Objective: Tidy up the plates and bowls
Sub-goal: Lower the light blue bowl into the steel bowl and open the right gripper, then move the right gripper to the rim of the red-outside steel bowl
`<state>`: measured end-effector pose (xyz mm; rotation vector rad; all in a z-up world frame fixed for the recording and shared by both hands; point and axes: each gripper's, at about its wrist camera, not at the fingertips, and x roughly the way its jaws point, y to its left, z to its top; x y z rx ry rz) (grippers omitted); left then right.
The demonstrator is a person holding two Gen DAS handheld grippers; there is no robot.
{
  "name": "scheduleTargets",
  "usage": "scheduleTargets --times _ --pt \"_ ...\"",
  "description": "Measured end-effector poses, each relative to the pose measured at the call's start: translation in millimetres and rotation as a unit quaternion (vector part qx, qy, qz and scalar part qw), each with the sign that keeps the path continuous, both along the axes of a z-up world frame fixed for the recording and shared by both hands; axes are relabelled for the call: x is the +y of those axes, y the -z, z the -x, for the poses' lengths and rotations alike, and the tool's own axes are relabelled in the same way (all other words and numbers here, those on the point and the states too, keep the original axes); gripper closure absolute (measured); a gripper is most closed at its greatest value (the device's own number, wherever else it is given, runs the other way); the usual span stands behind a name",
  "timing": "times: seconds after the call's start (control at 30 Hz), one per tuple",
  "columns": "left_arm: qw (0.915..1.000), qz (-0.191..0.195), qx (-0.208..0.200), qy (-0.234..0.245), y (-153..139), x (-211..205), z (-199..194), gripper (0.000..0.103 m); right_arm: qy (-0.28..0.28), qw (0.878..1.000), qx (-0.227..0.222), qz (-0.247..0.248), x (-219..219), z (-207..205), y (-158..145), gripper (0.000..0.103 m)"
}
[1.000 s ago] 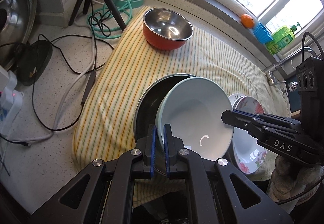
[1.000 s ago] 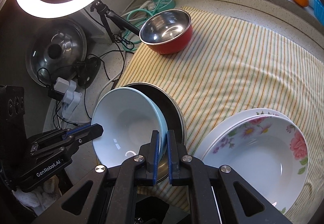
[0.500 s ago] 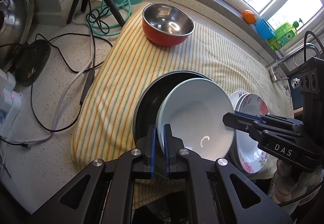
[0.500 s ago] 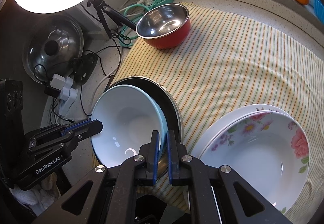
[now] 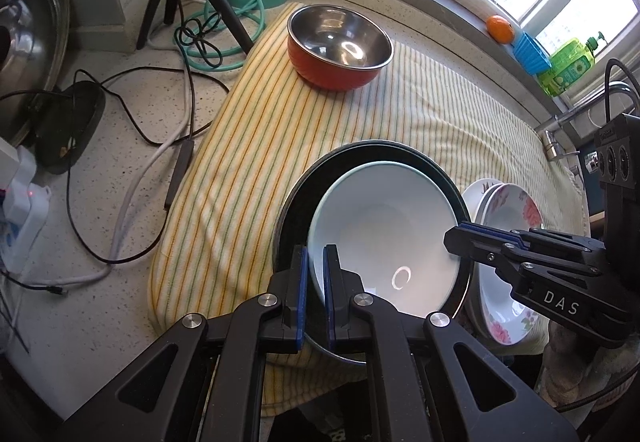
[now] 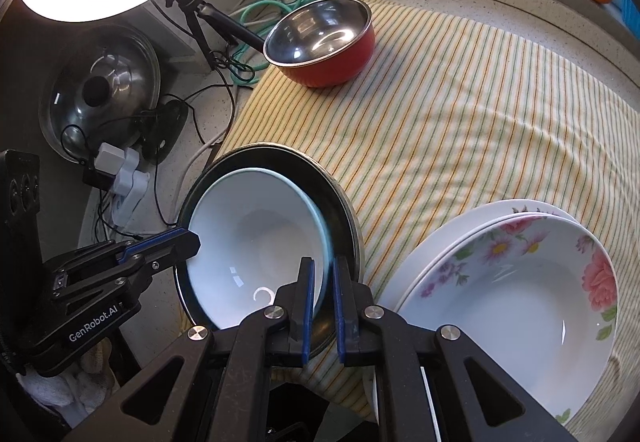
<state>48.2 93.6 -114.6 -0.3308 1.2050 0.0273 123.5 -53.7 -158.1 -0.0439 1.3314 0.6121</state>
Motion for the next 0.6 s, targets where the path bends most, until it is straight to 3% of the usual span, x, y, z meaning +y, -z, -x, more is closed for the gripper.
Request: scheduleTargets --times 0.6 --pt "0.9994 -0.004 -0.032 -0.016 -18 9 0 0.097 -0.002 0.999 -0.030 -0.015 -3 1 -21 0.093"
